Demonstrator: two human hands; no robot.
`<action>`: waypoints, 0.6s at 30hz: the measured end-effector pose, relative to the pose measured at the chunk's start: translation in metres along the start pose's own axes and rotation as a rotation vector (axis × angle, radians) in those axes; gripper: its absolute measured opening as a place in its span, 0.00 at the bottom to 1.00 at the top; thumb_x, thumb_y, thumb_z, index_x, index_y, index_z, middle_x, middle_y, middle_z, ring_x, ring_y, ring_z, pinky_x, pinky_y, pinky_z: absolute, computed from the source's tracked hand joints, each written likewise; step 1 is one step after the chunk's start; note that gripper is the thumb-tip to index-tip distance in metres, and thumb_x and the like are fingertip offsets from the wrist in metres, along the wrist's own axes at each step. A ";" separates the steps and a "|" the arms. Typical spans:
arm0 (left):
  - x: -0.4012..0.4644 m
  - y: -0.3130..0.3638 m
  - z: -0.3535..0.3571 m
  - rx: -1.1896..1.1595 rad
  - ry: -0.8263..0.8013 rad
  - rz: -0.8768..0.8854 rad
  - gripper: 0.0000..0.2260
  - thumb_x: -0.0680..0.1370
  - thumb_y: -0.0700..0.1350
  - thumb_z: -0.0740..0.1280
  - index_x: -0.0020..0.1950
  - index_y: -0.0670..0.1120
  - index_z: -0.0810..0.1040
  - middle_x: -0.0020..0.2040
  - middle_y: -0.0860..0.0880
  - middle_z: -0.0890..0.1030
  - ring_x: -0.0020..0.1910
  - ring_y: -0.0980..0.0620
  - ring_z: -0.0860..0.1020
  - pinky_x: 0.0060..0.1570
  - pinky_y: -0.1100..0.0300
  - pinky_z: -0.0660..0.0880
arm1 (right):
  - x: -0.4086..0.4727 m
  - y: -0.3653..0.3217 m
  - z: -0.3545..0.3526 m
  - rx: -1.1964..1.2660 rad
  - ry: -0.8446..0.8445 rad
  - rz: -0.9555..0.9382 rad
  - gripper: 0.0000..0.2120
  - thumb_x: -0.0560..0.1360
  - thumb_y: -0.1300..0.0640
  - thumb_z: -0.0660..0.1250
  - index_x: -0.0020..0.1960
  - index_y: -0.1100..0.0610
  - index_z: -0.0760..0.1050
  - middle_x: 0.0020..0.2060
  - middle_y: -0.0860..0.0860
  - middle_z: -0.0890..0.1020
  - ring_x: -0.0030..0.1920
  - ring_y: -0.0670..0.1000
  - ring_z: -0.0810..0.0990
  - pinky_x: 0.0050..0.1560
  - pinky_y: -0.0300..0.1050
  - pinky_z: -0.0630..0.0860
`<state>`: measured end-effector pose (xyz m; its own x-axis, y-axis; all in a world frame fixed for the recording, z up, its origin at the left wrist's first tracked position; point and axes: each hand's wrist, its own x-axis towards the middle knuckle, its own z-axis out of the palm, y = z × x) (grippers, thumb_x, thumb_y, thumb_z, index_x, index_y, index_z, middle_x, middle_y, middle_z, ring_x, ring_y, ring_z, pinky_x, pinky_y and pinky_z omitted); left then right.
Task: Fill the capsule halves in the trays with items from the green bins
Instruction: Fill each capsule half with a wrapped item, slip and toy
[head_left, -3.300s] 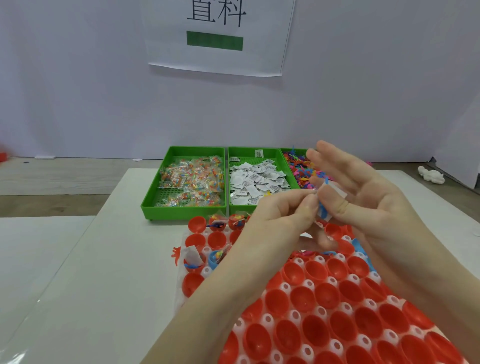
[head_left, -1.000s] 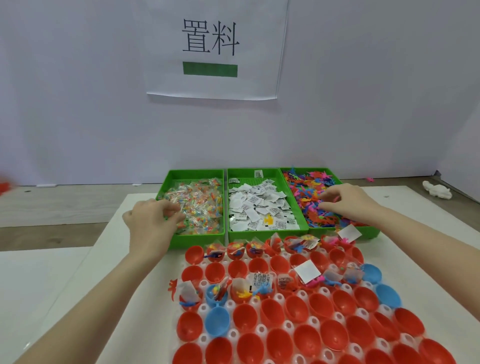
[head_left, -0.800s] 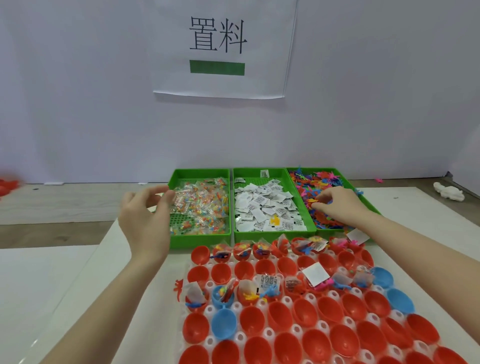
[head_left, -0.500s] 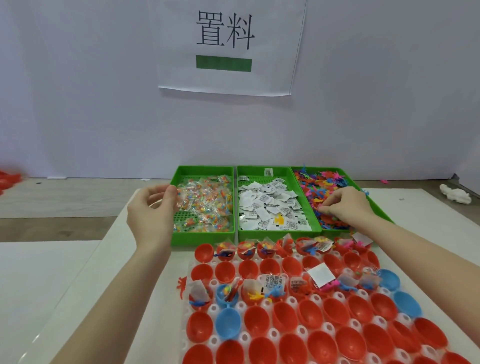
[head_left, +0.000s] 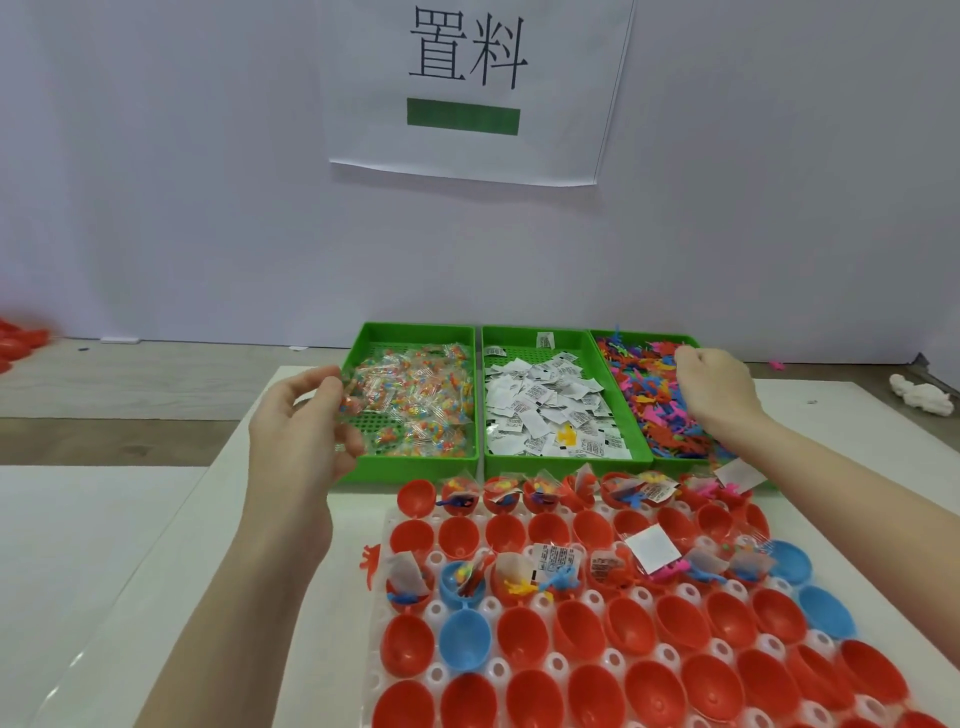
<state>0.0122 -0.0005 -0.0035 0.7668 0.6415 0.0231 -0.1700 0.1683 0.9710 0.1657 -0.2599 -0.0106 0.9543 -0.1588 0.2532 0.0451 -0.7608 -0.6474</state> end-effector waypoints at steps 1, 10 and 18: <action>-0.001 0.001 0.001 0.021 -0.019 -0.001 0.08 0.80 0.40 0.59 0.44 0.51 0.72 0.36 0.50 0.74 0.19 0.62 0.68 0.22 0.70 0.66 | -0.002 -0.002 0.001 0.043 0.055 -0.014 0.22 0.79 0.54 0.53 0.26 0.56 0.56 0.22 0.52 0.62 0.28 0.53 0.63 0.30 0.46 0.58; -0.013 0.004 0.004 0.142 -0.245 0.079 0.12 0.76 0.41 0.66 0.58 0.49 0.70 0.39 0.49 0.80 0.26 0.60 0.73 0.27 0.69 0.72 | -0.024 -0.049 0.043 -0.062 -0.541 -0.152 0.13 0.77 0.53 0.61 0.40 0.62 0.69 0.42 0.65 0.81 0.39 0.62 0.80 0.27 0.37 0.70; -0.018 0.005 0.006 0.206 -0.310 0.109 0.13 0.72 0.40 0.70 0.52 0.52 0.71 0.37 0.44 0.79 0.24 0.62 0.72 0.26 0.71 0.70 | -0.031 -0.063 0.063 -0.419 -0.534 -0.200 0.14 0.73 0.56 0.64 0.31 0.57 0.64 0.26 0.51 0.68 0.27 0.51 0.64 0.30 0.40 0.61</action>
<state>0.0014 -0.0154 0.0028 0.9074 0.3850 0.1686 -0.1565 -0.0626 0.9857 0.1522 -0.1671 -0.0229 0.9589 0.2581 -0.1181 0.2197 -0.9383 -0.2671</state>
